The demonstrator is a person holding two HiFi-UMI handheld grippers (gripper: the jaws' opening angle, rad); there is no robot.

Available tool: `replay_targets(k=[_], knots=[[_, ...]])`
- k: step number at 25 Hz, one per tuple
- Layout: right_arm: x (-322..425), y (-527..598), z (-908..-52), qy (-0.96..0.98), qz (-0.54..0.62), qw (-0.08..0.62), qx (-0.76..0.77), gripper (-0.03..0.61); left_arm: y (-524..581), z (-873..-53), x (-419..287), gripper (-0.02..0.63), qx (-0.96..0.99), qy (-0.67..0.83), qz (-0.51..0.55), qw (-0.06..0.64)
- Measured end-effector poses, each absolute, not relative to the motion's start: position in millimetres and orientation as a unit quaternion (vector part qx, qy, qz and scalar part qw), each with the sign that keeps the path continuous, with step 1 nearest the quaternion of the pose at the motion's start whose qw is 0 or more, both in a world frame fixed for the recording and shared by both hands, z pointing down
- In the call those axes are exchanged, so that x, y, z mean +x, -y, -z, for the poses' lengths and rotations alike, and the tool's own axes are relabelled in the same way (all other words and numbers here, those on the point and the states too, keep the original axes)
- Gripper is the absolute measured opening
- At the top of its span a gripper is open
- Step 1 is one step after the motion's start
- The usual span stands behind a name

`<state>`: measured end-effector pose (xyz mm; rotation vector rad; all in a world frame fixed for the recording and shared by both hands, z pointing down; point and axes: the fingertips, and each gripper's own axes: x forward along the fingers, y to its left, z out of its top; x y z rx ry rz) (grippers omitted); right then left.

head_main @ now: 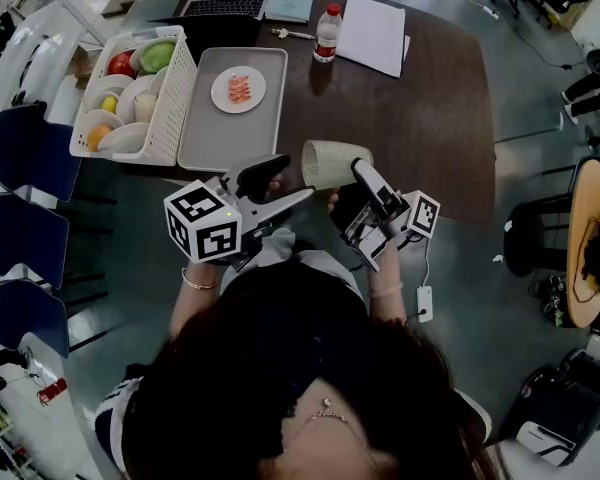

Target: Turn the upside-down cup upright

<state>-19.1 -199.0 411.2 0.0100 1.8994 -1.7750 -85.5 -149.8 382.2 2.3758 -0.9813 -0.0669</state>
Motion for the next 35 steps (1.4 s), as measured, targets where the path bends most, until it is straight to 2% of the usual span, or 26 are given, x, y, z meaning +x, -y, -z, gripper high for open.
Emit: replay_targets(k=[15, 35], knots=[[-23.9, 192.5, -408.4, -0.705, 0.660, 0.258, 0.032, 0.301, 159.4, -388.0, -68.9, 0.426, 0.894, 0.339, 0.011, 0.294], [-24.4, 187.2, -404.4, -0.704, 0.659, 0.258, 0.058, 0.301, 169.7, -386.7, -43.3, 0.430, 0.904, 0.322, -0.001, 0.281]])
